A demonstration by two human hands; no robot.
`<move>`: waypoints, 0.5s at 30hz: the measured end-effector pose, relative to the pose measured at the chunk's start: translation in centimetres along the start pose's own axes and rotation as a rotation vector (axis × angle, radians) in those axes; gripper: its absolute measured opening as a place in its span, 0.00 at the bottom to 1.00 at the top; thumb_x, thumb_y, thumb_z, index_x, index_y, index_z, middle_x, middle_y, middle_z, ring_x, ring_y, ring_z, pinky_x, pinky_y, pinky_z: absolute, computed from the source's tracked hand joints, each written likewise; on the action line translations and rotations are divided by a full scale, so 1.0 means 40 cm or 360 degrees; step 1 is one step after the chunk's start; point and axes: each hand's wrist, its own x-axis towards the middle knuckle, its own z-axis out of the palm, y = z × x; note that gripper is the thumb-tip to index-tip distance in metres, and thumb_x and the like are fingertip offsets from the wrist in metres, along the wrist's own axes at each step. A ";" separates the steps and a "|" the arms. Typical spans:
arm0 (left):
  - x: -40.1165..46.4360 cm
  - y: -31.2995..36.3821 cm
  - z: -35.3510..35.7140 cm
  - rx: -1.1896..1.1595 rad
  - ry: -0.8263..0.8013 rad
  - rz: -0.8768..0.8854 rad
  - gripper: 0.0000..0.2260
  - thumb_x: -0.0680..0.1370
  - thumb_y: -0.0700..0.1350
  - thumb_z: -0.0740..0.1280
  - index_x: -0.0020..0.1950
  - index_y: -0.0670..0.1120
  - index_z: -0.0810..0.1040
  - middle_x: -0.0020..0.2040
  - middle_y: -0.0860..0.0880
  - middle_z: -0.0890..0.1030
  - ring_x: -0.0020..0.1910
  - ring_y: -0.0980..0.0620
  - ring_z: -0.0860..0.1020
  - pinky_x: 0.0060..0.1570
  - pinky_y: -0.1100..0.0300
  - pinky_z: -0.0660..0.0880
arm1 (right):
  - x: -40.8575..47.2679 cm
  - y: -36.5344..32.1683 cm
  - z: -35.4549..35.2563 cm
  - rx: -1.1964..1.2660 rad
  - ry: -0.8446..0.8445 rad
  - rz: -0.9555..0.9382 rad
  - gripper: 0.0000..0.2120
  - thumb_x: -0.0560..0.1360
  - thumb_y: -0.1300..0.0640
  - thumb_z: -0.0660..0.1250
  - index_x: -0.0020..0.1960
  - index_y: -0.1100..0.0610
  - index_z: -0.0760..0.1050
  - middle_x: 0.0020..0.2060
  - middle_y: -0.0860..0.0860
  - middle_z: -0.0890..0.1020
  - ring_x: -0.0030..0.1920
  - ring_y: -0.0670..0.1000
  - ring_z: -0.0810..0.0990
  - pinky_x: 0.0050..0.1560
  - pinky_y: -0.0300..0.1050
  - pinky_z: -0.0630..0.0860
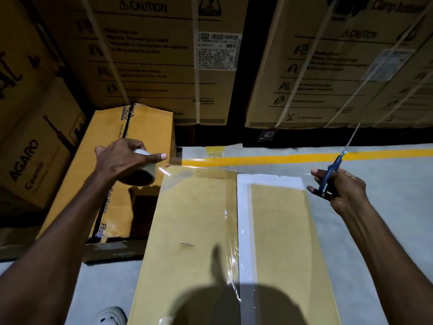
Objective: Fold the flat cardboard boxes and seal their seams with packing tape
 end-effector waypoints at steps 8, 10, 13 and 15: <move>0.004 0.000 0.019 0.0173 -0.0045 0.0051 0.37 0.53 0.81 0.56 0.35 0.49 0.79 0.35 0.49 0.79 0.42 0.48 0.74 0.49 0.52 0.55 | 0.010 -0.001 0.000 -0.0099 0.0022 0.0048 0.11 0.72 0.72 0.71 0.47 0.59 0.75 0.41 0.60 0.84 0.44 0.54 0.84 0.37 0.54 0.85; 0.004 -0.003 0.024 0.0173 -0.0054 0.0058 0.37 0.53 0.81 0.57 0.34 0.49 0.78 0.35 0.48 0.79 0.43 0.47 0.74 0.49 0.51 0.56 | 0.013 0.000 -0.001 -0.0105 0.0025 0.0054 0.12 0.72 0.73 0.71 0.47 0.59 0.75 0.39 0.60 0.84 0.43 0.54 0.84 0.37 0.55 0.85; 0.005 -0.005 0.029 0.0178 -0.0058 0.0060 0.37 0.53 0.81 0.57 0.34 0.49 0.78 0.36 0.48 0.79 0.44 0.45 0.75 0.50 0.51 0.57 | 0.015 0.002 -0.002 -0.0102 0.0036 0.0053 0.12 0.72 0.73 0.70 0.48 0.59 0.75 0.36 0.59 0.85 0.43 0.54 0.84 0.39 0.57 0.84; 0.005 -0.006 0.029 0.0197 -0.0060 0.0041 0.37 0.52 0.82 0.57 0.34 0.50 0.78 0.36 0.48 0.79 0.45 0.45 0.75 0.50 0.50 0.57 | 0.016 0.004 -0.001 -0.0109 0.0043 0.0062 0.12 0.71 0.73 0.71 0.47 0.59 0.75 0.39 0.60 0.85 0.43 0.54 0.84 0.41 0.57 0.84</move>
